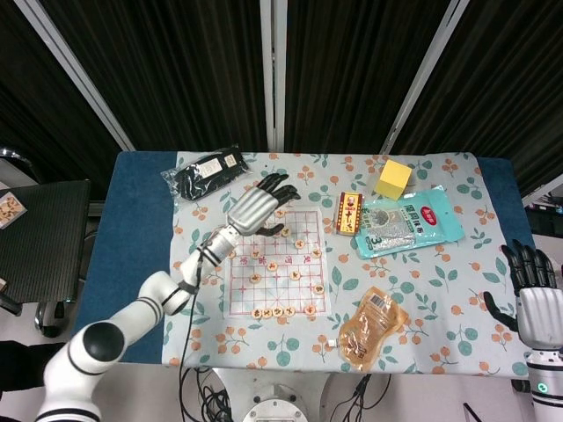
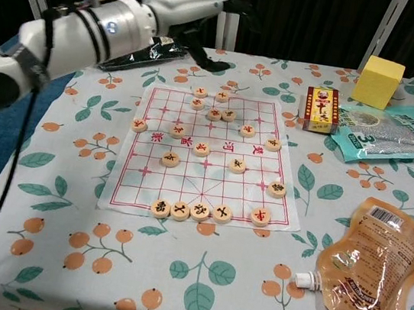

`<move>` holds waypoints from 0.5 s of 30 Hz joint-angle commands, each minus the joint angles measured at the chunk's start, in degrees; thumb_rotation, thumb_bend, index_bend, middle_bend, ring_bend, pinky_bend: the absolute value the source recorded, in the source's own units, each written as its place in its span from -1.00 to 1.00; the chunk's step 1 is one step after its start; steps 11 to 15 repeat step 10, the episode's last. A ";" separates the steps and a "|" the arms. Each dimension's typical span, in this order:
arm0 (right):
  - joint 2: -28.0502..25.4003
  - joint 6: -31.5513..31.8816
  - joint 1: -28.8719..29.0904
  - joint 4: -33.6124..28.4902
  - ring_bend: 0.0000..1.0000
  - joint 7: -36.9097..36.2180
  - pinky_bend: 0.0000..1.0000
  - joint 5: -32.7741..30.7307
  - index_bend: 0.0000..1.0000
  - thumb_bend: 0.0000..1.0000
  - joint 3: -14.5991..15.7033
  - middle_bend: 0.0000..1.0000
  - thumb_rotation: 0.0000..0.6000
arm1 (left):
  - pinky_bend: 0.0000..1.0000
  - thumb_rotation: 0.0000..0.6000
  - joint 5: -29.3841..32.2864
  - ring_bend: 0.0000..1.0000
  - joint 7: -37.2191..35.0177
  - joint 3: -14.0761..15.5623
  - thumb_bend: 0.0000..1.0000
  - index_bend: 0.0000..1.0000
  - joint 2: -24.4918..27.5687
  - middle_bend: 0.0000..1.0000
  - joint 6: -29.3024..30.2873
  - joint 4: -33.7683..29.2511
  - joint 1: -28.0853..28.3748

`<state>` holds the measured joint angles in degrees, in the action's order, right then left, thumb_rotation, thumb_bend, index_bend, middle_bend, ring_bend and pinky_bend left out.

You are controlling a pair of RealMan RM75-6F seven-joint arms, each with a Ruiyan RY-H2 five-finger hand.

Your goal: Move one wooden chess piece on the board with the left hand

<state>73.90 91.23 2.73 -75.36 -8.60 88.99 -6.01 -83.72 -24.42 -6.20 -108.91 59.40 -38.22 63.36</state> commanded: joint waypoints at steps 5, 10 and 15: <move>-1.72 -1.28 1.34 -4.30 -1.00 5.10 -1.00 2.84 -1.00 -0.51 1.66 -1.00 1.00 | -0.85 1.00 6.51 -0.99 37.25 8.40 -0.48 -0.61 31.45 -0.68 31.03 -51.42 -34.08; -1.88 -2.05 1.50 -5.59 -1.00 8.15 -1.00 3.58 -1.00 -0.51 2.74 -1.00 1.00 | -0.85 1.00 4.17 -0.99 34.36 14.05 -0.48 -0.65 34.42 -0.70 38.76 -49.78 -44.72; -1.88 -2.05 1.50 -5.59 -1.00 8.15 -1.00 3.58 -1.00 -0.51 2.74 -1.00 1.00 | -0.85 1.00 4.17 -0.99 34.36 14.05 -0.48 -0.65 34.42 -0.70 38.76 -49.78 -44.72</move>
